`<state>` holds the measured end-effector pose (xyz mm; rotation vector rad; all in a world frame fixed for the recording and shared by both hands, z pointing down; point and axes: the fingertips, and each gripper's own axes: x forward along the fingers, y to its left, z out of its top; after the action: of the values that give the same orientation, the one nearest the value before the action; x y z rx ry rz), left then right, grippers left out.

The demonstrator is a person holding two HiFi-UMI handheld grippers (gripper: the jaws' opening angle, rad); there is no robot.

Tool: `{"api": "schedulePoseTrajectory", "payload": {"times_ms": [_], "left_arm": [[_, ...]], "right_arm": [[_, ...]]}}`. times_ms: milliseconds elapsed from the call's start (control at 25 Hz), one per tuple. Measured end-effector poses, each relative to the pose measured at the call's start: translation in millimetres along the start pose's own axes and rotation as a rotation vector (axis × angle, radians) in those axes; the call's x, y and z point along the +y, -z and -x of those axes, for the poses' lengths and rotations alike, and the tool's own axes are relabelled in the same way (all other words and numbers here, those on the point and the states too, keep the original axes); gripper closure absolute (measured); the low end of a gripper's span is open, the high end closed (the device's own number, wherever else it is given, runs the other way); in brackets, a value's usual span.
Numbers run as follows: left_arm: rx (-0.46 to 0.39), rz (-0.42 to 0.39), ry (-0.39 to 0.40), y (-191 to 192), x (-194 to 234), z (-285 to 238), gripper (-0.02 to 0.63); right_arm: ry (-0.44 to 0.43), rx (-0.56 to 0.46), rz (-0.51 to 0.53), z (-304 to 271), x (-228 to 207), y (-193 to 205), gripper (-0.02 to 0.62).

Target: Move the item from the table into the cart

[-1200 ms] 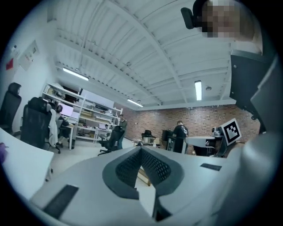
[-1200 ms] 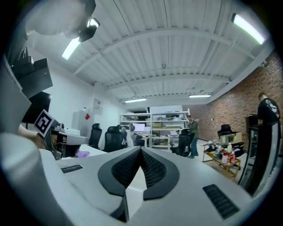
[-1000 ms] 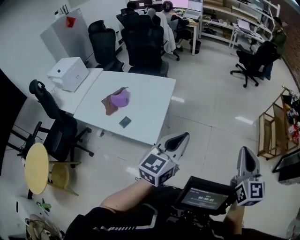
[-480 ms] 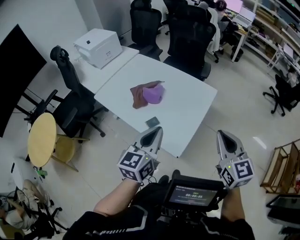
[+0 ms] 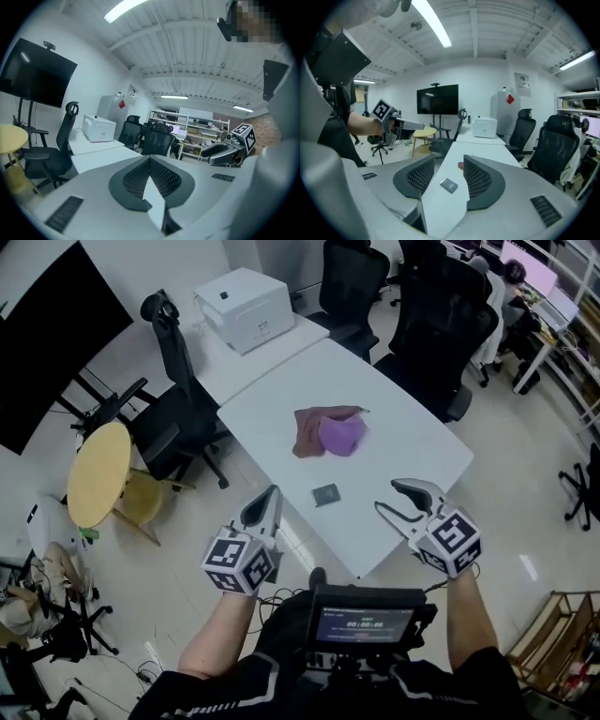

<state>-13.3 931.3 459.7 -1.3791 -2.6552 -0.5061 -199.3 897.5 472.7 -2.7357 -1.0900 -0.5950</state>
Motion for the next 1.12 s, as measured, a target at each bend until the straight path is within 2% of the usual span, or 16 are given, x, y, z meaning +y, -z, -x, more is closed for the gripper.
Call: {"api": "schedulePoseTrajectory", "payload": {"times_ms": [80, 120, 160, 240, 320, 480, 640, 800, 1120], "left_arm": [[0.005, 0.01, -0.025, 0.4, 30.6, -8.3, 0.612], [0.003, 0.017, -0.033, 0.8, 49.2, -13.5, 0.612], [0.003, 0.027, -0.042, 2.5, 68.5, -19.9, 0.612], [0.017, 0.05, -0.058, 11.3, 102.5, -35.5, 0.612], [0.041, 0.052, -0.069, 23.1, 128.3, -51.6, 0.612], [0.092, 0.059, -0.091, 45.0, 182.7, -80.8, 0.612], [0.152, 0.091, -0.086, 71.0, 220.9, -102.8, 0.612], [0.214, 0.111, -0.087, 98.3, 246.6, -124.3, 0.612], [0.258, 0.148, -0.092, 119.1, 275.4, -144.6, 0.612]], "right_arm": [[-0.077, 0.066, 0.065, -45.9, -3.1, 4.9, 0.398], [-0.117, 0.106, 0.101, -72.6, -3.7, 9.8, 0.359], [-0.157, 0.146, 0.132, -99.7, -4.4, 15.7, 0.348], [-0.236, 0.227, 0.181, -148.3, -5.4, 32.8, 0.348], [-0.318, 0.321, 0.223, -186.5, -2.8, 57.3, 0.305], [-0.444, 0.49, 0.316, -256.5, 0.5, 104.0, 0.304], [-0.512, 0.628, 0.443, -307.4, -2.5, 141.5, 0.304], [-0.562, 0.729, 0.509, -341.8, -13.1, 172.0, 0.304], [-0.63, 0.848, 0.626, -368.2, -19.5, 210.1, 0.304]]}}
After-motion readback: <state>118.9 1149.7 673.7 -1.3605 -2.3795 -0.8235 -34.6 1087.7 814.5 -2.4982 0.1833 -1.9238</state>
